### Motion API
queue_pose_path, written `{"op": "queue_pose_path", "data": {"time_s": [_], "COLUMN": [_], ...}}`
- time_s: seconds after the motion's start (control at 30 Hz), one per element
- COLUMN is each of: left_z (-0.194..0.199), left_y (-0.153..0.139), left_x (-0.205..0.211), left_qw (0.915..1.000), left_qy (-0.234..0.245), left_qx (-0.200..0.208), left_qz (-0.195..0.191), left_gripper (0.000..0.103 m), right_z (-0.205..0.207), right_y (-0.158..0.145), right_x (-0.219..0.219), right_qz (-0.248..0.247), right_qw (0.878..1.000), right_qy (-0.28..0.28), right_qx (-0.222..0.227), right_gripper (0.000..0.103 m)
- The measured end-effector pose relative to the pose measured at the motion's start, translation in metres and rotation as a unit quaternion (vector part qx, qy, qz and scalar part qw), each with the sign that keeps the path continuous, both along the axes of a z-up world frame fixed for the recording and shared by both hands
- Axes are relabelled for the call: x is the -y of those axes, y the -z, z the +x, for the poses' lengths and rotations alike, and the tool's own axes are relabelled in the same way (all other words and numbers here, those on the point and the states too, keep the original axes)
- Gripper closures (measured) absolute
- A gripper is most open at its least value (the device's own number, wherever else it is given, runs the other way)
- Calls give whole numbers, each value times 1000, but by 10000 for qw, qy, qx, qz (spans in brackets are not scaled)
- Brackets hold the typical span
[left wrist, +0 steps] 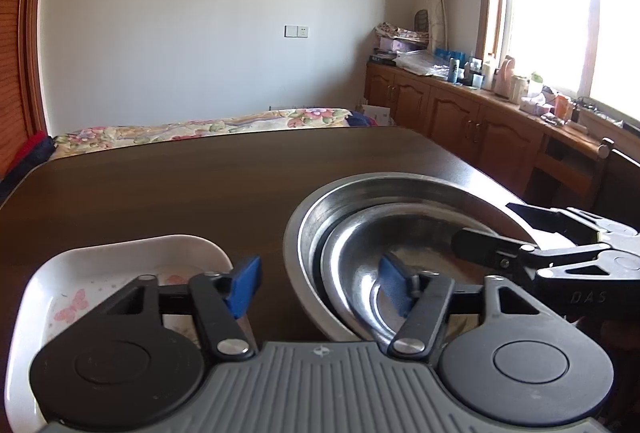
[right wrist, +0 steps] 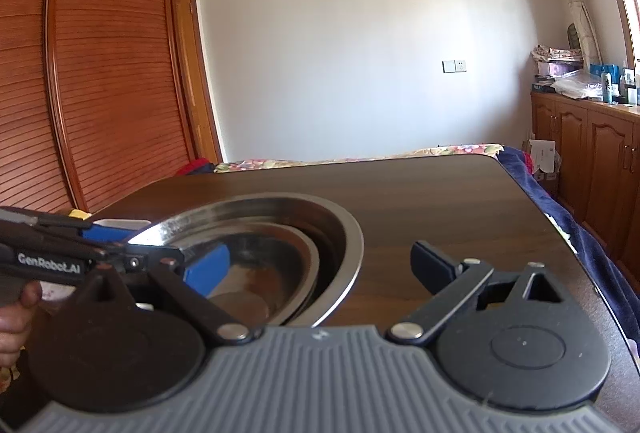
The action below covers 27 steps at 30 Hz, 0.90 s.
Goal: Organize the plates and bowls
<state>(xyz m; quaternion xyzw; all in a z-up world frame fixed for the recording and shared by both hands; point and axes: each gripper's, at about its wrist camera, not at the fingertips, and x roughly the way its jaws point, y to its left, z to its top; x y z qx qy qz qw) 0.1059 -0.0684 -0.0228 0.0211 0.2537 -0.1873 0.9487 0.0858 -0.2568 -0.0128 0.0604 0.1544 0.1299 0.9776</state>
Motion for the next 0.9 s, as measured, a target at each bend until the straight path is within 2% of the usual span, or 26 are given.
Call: {"op": "queue_pose_path", "data": {"time_s": [0.03,0.2,0.33,0.5,0.77,0.9], "left_z": [0,-1,-4,-8,-12,-14], "left_y": [1,0,0,2,5,5], "left_x": [-1,-2,-4,-3,-4,-9], "left_qw": [10000,10000,10000,10000,10000,9998], "left_qy": [-7,19,27,59,12,-69], "left_qx": [-11,-69,-65,-55,-6,-3], "left_qz": [-5,6,-5,-18,-97,-161], "left_gripper": [41,58,60,60,62,67], "right_z": [1,-2,-5,-11,-10,-10], "right_y": [0,0,-1,-2,-1,-1], "right_x": [0,-3,-3,-2,-3,-3], "right_qz": [-7,-69,37,191,271,241], "right_qw": [10000,10000,10000,9997,9996,9995], "right_qy": [12,55,65,91,70,196], "right_qx": [5,18,-57,-105,-67,-66], "right_gripper": [7,20,25,41,51,61]}}
